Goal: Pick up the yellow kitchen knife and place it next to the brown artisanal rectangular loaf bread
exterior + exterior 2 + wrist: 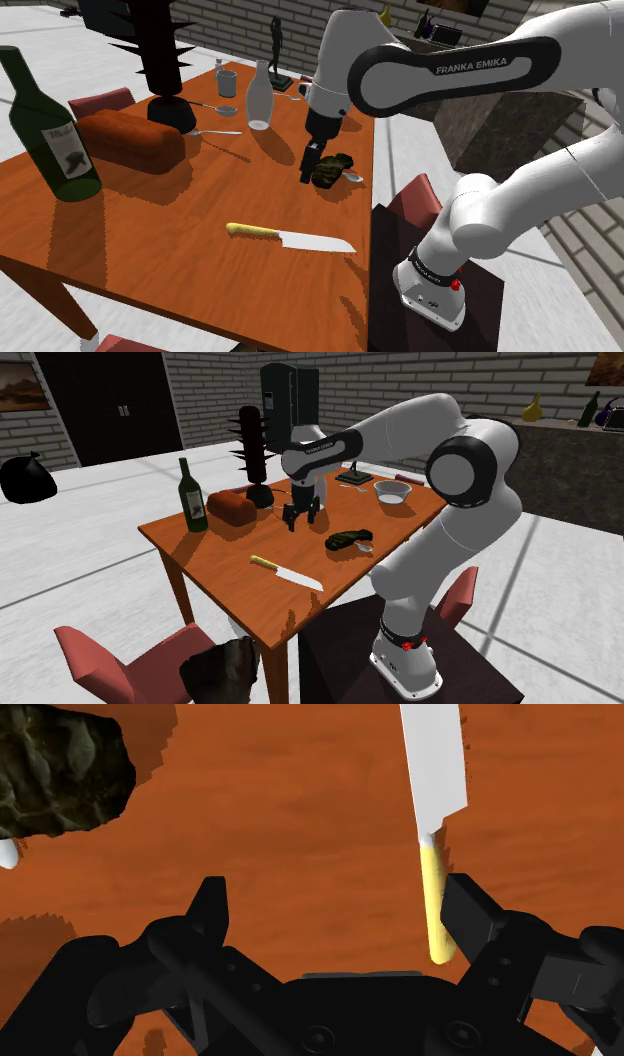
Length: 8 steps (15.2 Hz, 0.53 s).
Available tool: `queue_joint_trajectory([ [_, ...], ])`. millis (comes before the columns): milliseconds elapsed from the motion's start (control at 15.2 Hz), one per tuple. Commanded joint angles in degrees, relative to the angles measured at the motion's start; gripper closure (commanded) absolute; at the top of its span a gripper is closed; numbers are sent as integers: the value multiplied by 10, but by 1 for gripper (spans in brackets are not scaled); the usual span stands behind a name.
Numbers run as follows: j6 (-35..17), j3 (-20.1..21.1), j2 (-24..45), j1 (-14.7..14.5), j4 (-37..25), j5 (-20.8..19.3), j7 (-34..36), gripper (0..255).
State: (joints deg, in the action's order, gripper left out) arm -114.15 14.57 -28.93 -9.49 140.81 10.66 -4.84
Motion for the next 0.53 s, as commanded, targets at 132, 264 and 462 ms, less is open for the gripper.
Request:
queue_joint_trajectory([
  [132,-59,29,62,-21,-2,8,-11,0],
  [264,-87,43,95,-31,-5,9,-15,0],
  [462,-127,65,145,-44,-13,6,-19,0],
])
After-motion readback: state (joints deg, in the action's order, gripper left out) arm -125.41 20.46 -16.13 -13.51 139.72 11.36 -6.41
